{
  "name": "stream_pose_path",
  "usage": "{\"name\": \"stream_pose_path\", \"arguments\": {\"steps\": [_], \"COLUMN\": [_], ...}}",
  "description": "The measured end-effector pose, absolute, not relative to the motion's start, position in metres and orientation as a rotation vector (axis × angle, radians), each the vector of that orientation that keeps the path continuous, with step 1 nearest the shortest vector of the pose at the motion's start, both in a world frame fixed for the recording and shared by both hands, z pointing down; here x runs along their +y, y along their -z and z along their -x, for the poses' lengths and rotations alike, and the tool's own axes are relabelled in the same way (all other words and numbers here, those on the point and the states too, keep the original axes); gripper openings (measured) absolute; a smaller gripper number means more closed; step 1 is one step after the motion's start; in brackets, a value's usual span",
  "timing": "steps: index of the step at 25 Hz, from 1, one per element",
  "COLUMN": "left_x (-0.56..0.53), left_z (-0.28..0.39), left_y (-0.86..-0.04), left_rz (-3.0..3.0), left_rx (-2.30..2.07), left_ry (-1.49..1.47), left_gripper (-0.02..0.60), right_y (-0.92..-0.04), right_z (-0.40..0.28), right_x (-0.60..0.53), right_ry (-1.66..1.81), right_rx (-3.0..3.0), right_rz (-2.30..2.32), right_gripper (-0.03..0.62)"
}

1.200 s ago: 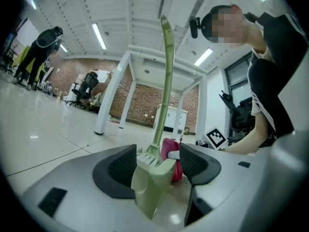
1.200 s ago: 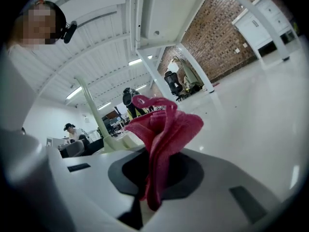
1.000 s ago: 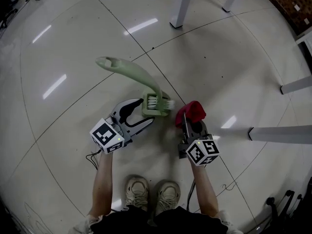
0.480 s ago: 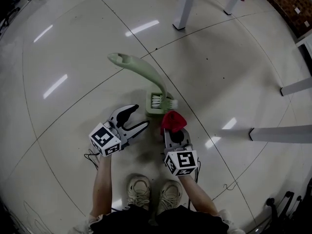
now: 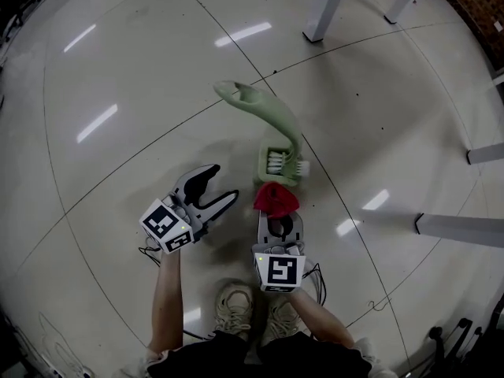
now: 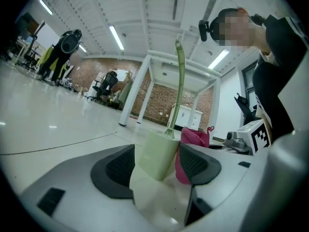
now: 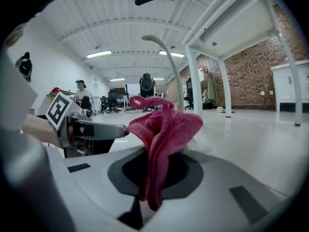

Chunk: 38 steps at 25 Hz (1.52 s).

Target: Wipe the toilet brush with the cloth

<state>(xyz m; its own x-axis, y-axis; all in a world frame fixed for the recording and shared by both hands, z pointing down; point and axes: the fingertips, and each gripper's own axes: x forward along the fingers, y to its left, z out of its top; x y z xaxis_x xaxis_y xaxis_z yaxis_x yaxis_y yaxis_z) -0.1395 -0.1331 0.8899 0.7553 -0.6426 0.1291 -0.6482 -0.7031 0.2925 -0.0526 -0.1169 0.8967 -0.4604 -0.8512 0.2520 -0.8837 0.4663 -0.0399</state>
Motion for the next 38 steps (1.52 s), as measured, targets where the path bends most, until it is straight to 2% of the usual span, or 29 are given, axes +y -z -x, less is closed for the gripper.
{"name": "stream_pose_path", "arguments": {"steps": [10,15,20,26,27,28,33,35,38], "left_x": [-0.129,-0.134,-0.157,-0.175,-0.174,-0.173,-0.178,-0.182,-0.185], "left_z": [0.189,0.162,0.139,0.124,0.121,0.118,0.115,0.115,0.111], "left_y": [-0.869,-0.813,-0.694,-0.617,-0.612,-0.608,-0.601,-0.602,-0.602], "left_rz": [-2.588,-2.715,-2.908,-3.032,-3.03,-3.021,-3.002,-2.997,-2.992], "left_rx": [-1.115,-1.013,-0.772,-0.566,-0.503,-0.446,-0.459,-0.48,-0.512], "left_ry": [0.11,0.225,0.519,0.637,0.657,0.683,0.78,0.792,0.785], "left_gripper": [0.27,0.27,0.27,0.268,0.258,0.203,0.199,0.1,0.098], "right_y": [-0.881,-0.86,-0.824,-0.781,-0.776,-0.772,-0.769,-0.772,-0.773], "right_z": [0.103,0.057,0.0,-0.028,-0.027,-0.026,-0.02,-0.019,-0.022], "right_x": [-0.121,-0.117,-0.127,-0.135,-0.135,-0.135,-0.129,-0.128,-0.13], "right_ry": [-0.23,-0.355,-0.403,-0.41,-0.408,-0.405,-0.431,-0.437,-0.454], "right_rx": [-2.645,-2.598,-2.572,-2.638,-2.654,-2.669,-2.729,-2.738,-2.74], "right_rz": [-1.391,-1.504,-1.673,-1.745,-1.74,-1.732,-1.676,-1.657,-1.657], "right_gripper": [0.031,0.032,0.031,0.031,0.032,0.031,0.032,0.032,0.031]}}
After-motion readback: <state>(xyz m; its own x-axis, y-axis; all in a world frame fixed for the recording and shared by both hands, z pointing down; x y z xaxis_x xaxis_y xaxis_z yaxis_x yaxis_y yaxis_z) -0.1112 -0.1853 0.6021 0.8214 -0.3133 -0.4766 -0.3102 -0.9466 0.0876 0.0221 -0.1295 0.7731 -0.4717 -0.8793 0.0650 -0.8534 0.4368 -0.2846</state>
